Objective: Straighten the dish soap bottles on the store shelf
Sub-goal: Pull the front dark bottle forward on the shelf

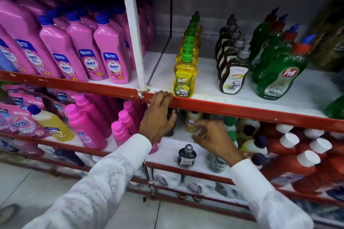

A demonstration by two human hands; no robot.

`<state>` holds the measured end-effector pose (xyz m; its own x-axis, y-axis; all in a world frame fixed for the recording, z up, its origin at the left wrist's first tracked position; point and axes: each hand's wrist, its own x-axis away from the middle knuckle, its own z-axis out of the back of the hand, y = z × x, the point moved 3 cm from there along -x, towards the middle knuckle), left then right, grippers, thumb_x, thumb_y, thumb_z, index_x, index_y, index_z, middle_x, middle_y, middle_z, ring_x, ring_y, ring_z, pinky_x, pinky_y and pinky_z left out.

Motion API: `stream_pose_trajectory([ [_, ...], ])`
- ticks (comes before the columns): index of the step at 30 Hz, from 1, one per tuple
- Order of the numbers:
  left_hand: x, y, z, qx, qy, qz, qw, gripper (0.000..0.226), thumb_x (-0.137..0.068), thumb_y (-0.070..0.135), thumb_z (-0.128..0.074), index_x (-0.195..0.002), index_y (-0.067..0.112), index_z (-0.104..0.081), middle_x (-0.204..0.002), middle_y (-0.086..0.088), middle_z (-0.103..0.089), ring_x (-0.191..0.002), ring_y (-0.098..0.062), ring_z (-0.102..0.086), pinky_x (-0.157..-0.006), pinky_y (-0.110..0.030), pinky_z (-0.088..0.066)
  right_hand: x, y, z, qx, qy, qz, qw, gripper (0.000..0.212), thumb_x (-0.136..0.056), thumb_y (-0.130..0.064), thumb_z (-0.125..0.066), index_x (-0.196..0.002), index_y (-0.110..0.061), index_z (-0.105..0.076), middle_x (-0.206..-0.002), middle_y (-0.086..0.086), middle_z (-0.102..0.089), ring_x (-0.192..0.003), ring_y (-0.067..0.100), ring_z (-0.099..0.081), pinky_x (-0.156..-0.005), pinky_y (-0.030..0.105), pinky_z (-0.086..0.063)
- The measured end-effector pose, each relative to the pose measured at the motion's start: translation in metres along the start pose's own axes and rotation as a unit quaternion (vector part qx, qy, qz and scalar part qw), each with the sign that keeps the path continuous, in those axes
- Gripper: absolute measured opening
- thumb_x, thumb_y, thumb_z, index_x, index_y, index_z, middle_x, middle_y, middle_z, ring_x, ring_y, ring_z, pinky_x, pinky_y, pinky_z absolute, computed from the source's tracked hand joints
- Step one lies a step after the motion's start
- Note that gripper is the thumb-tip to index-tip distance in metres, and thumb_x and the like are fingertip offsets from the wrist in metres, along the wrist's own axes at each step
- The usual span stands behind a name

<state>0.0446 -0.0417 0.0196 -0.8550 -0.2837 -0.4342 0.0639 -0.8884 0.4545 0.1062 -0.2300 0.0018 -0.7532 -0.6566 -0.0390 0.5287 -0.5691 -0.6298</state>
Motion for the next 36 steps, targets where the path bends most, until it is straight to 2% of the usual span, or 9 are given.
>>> stream_pose_trajectory([
  [3, 0.001, 0.001, 0.001, -0.003, 0.0, -0.006, 1.0, 0.057, -0.084, 0.019, -0.062, -0.137, 0.008, -0.046, -0.132, -0.011, -0.046, -0.129, -0.027, -0.042, -0.111, -0.039, -0.042, 0.0, 0.025, -0.048, 0.039, -0.106, -0.047, 0.993, 0.049, -0.085, -0.023, -0.071, -0.13, -0.01, -0.061, -0.125, 0.008, -0.067, -0.107, 0.024, -0.065, -0.093, 0.032, -0.052],
  [6, 0.002, 0.004, 0.001, -0.007, 0.003, -0.002, 1.0, 0.057, -0.084, 0.018, -0.062, -0.137, 0.008, -0.045, -0.132, -0.011, -0.046, -0.13, -0.028, -0.04, -0.113, -0.04, -0.04, -0.001, 0.034, -0.072, 0.072, -0.118, -0.055, 0.989, 0.044, -0.079, -0.024, -0.069, -0.121, -0.01, -0.066, -0.119, 0.014, -0.07, -0.111, 0.031, -0.065, -0.093, 0.035, -0.051],
  [10, 0.004, 0.007, 0.003, -0.015, 0.001, 0.004, 1.0, 0.06, -0.083, 0.018, -0.062, -0.139, 0.008, -0.043, -0.133, -0.012, -0.045, -0.131, -0.029, -0.039, -0.114, -0.042, -0.039, -0.007, 0.036, -0.077, 0.05, -0.076, -0.077, 0.993, 0.027, -0.076, -0.017, -0.067, -0.101, -0.011, -0.075, -0.105, 0.012, -0.075, -0.099, 0.03, -0.07, -0.085, 0.037, -0.056],
  [16, 0.002, 0.009, 0.001, -0.025, 0.008, 0.004, 1.0, 0.057, -0.084, 0.02, -0.061, -0.137, 0.007, -0.044, -0.131, -0.011, -0.045, -0.129, -0.03, -0.042, -0.112, -0.046, -0.042, 0.009, 0.009, -0.015, -0.001, 0.036, -0.058, 0.998, 0.028, -0.062, -0.019, -0.082, -0.088, -0.014, -0.075, -0.085, 0.0, -0.077, -0.075, 0.013, -0.071, -0.074, 0.033, -0.06],
  [19, 0.002, 0.011, -0.002, -0.015, 0.021, 0.011, 1.0, 0.055, -0.082, 0.018, -0.064, -0.133, 0.006, -0.047, -0.128, -0.014, -0.047, -0.126, -0.034, -0.044, -0.11, -0.05, -0.042, 0.02, -0.016, 0.048, -0.034, 0.119, -0.044, 0.991, 0.04, -0.056, -0.02, -0.089, -0.094, -0.026, -0.074, -0.075, -0.018, -0.07, -0.069, -0.007, -0.068, -0.064, 0.011, -0.055],
  [21, 0.001, 0.012, -0.003, -0.01, 0.026, 0.013, 1.0, 0.056, -0.08, 0.016, -0.066, -0.132, 0.005, -0.048, -0.127, -0.015, -0.049, -0.125, -0.037, -0.044, -0.11, -0.051, -0.041, 0.025, -0.035, 0.092, -0.049, 0.17, -0.028, 0.984, 0.051, -0.055, -0.022, -0.09, -0.102, -0.03, -0.073, -0.077, -0.021, -0.069, -0.07, -0.011, -0.068, -0.064, 0.006, -0.053],
  [26, -0.001, 0.014, -0.001, -0.008, 0.025, 0.018, 1.0, 0.053, -0.081, 0.016, -0.067, -0.13, 0.005, -0.049, -0.124, -0.014, -0.05, -0.12, -0.034, -0.046, -0.106, -0.049, -0.045, 0.019, -0.067, 0.178, -0.052, 0.242, 0.019, 0.969, 0.056, -0.059, -0.022, -0.091, -0.111, -0.024, -0.073, -0.093, -0.011, -0.076, -0.071, -0.005, -0.071, -0.067, 0.013, -0.058],
  [32, 0.001, 0.017, 0.002, -0.017, 0.011, 0.023, 1.0, 0.055, -0.083, 0.016, -0.066, -0.133, 0.006, -0.047, -0.128, -0.013, -0.049, -0.122, -0.033, -0.045, -0.107, -0.049, -0.044, -0.013, -0.061, 0.215, -0.019, 0.255, 0.014, 0.967, 0.05, -0.06, -0.021, -0.091, -0.107, -0.021, -0.075, -0.09, -0.007, -0.077, -0.066, -0.008, -0.068, -0.058, 0.004, -0.05],
  [36, 0.003, 0.019, 0.002, -0.019, 0.01, 0.023, 1.0, 0.058, -0.082, 0.015, -0.067, -0.136, 0.007, -0.045, -0.129, -0.012, -0.048, -0.122, -0.033, -0.044, -0.106, -0.049, -0.045, -0.031, -0.048, 0.211, -0.01, 0.237, 0.009, 0.971, 0.048, -0.064, -0.018, -0.09, -0.109, -0.019, -0.073, -0.094, -0.004, -0.076, -0.071, -0.008, -0.065, -0.055, 0.002, -0.048],
])
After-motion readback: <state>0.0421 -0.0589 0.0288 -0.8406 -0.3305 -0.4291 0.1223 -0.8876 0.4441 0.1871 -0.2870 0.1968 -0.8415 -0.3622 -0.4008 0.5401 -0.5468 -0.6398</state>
